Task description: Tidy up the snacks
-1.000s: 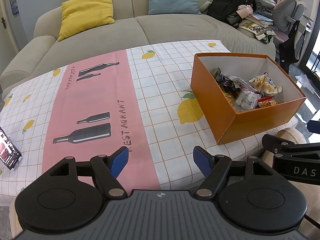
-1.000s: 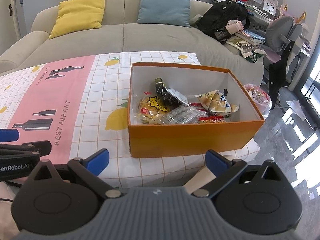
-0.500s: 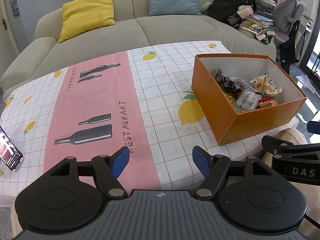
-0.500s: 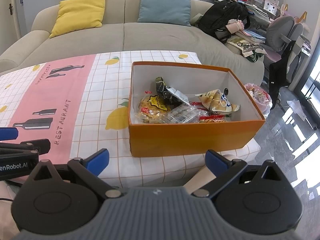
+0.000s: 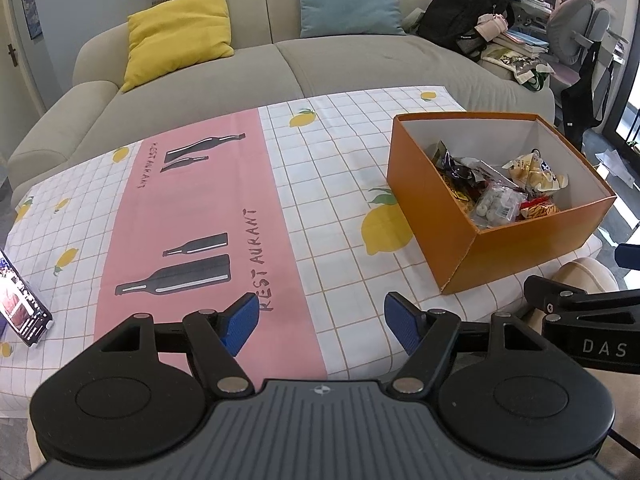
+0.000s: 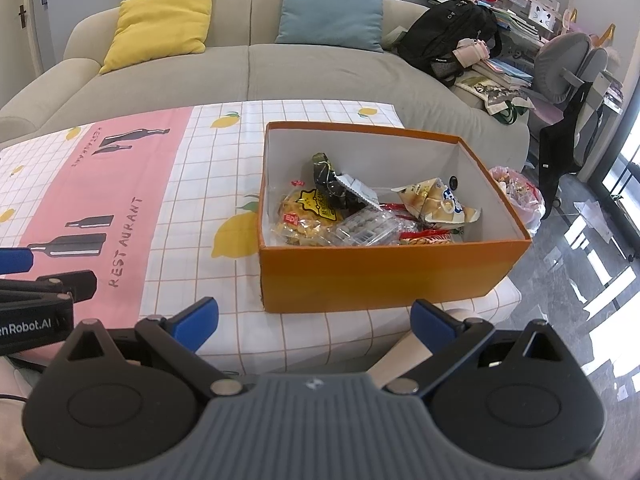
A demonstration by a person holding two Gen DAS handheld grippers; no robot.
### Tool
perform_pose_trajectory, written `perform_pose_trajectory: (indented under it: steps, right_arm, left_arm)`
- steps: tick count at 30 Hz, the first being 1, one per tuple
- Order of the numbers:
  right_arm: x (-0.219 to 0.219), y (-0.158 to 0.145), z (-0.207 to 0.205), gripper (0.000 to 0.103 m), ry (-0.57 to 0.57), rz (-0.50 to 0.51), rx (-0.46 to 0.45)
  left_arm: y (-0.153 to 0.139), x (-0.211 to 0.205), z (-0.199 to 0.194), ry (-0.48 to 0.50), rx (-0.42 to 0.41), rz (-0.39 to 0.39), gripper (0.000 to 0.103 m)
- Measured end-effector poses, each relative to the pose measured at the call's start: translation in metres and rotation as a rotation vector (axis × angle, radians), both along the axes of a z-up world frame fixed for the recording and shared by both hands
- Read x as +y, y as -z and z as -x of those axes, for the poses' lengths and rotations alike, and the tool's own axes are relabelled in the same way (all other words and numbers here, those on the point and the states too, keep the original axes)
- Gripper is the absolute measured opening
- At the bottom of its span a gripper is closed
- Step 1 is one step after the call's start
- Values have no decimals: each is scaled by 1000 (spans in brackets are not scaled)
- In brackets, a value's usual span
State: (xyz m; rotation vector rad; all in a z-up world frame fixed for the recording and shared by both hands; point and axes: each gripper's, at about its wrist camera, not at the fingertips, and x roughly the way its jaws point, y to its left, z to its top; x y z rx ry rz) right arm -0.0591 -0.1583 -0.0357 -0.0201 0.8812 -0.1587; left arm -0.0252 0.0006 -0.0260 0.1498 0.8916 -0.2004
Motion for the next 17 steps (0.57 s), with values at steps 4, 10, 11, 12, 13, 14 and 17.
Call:
perform_pose_trajectory:
  steps: [4, 10, 11, 12, 13, 14, 17]
  right_arm:
    - [0, 0, 0, 100, 1, 1, 0]
    - [-1, 0, 0, 100, -4, 1, 3]
    - [-1, 1, 0, 100, -6, 2, 4]
    - [-1, 1, 0, 99, -6, 2, 5]
    - [-1, 1, -1, 100, -7, 2, 6]
    - [-2, 1, 0, 99, -8, 2, 6]
    - [-2, 1, -1, 100, -9, 2, 6]
  left_arm:
    - [0, 0, 0, -1, -2, -1, 84]
    - [-1, 0, 1, -1, -2, 2, 84]
    - [-1, 0, 1, 0, -3, 2, 84]
    - [-1, 1, 2, 1, -6, 3, 84]
    - [-2, 1, 2, 1, -8, 3, 84]
    - [-2, 1, 2, -1, -10, 4, 84]
    - [-2, 0, 3, -5, -10, 4, 84]
